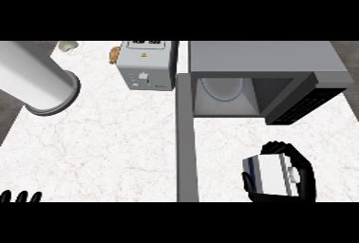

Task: Pick up the milk, place it into the microwave and close the microwave

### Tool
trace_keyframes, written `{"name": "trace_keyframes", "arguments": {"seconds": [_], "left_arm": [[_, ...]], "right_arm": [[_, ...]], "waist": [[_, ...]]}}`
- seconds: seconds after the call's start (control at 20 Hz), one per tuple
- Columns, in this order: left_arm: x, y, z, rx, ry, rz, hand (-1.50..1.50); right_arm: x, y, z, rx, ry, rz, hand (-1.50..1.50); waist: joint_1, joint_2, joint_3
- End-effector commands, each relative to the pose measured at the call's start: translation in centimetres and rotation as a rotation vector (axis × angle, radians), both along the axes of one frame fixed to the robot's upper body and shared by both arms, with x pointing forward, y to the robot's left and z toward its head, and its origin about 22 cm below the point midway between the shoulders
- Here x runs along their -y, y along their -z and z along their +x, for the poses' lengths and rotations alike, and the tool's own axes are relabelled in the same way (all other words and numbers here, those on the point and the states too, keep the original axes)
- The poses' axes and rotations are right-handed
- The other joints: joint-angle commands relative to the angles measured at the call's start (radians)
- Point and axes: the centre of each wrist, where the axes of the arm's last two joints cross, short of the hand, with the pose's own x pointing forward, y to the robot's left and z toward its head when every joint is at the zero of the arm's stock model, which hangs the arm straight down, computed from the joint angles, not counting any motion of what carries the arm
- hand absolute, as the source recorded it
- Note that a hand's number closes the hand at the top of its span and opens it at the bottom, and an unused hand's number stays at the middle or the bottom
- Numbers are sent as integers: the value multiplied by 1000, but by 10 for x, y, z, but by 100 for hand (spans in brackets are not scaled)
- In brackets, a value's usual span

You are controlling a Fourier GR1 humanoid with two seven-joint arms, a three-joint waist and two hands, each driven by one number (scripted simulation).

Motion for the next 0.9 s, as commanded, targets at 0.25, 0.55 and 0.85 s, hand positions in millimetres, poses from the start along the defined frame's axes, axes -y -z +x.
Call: {"name": "trace_keyframes", "arguments": {"seconds": [0.25, 0.55, 0.85], "left_arm": [[-10, 5, -3, -10, 1, -14, -150], [2, 9, 14, -14, -19, 9, -150], [-18, 5, -3, -18, -6, 15, -150]], "right_arm": [[-43, -24, 46, 4, 26, -83, 150], [-48, -15, 94, -36, 43, -118, 150], [-55, -12, 130, -129, 114, -218, 150]], "waist": [[10, 3, 1], [12, 6, 1], [19, 6, 1]]}}
